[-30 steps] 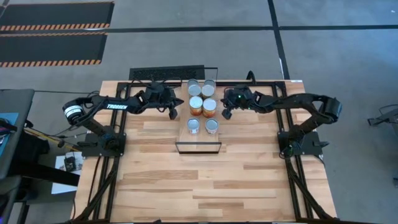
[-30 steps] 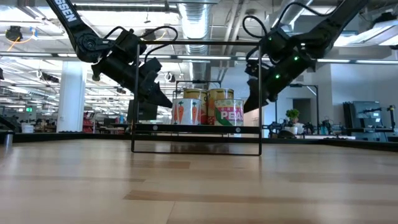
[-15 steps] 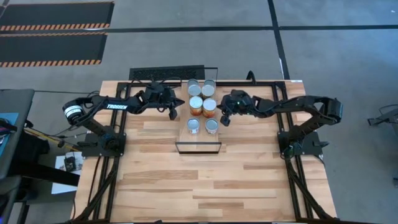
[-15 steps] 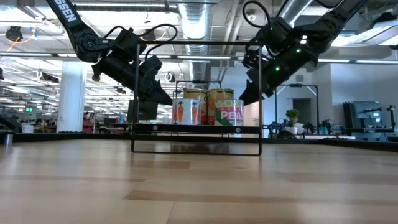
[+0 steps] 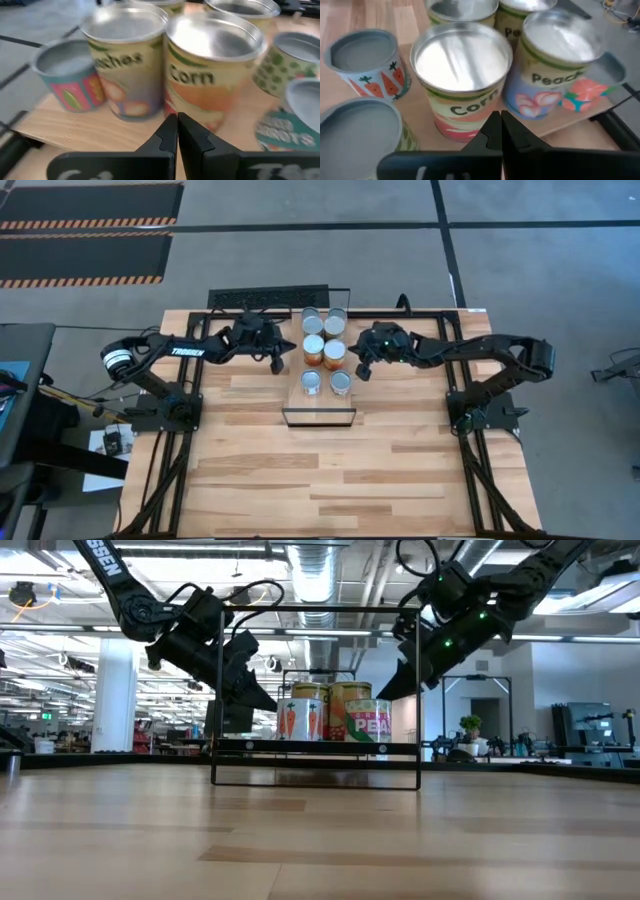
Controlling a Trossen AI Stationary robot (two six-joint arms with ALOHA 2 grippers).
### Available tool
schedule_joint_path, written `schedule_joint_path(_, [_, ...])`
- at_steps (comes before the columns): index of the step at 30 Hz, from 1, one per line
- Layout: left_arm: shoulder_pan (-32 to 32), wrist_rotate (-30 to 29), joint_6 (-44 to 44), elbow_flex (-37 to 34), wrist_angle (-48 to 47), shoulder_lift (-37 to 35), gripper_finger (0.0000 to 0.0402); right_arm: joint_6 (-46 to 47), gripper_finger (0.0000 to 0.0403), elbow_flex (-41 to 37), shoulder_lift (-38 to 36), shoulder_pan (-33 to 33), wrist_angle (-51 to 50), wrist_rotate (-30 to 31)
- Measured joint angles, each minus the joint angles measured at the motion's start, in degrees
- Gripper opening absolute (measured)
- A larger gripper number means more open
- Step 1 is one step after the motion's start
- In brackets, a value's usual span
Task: Pick and place cans onto a shelf
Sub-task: Adjust the large blue can on the shelf
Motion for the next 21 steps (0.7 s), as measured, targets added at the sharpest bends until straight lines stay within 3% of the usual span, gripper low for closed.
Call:
schedule_joint_path(10, [-1.3,7.2,1.9,-6.4,3.6,0.0,0.0000,-0.2,0.0004,-3.9,-7.3,3.9,-10.1,-2.8])
schedule_joint_path(16, [-2.9,10.7,1.3,-8.5,7.1,0.0,0.0000,3.6,0.0003,-10.6,-9.8,8.7,-3.7,-5.0])
schedule_joint_path(21, [-6.6,11.7,1.6,-8.5,7.2,0.0,0.0000,4.4,0.0003,-11.2,-6.3,11.6,3.0,-5.0])
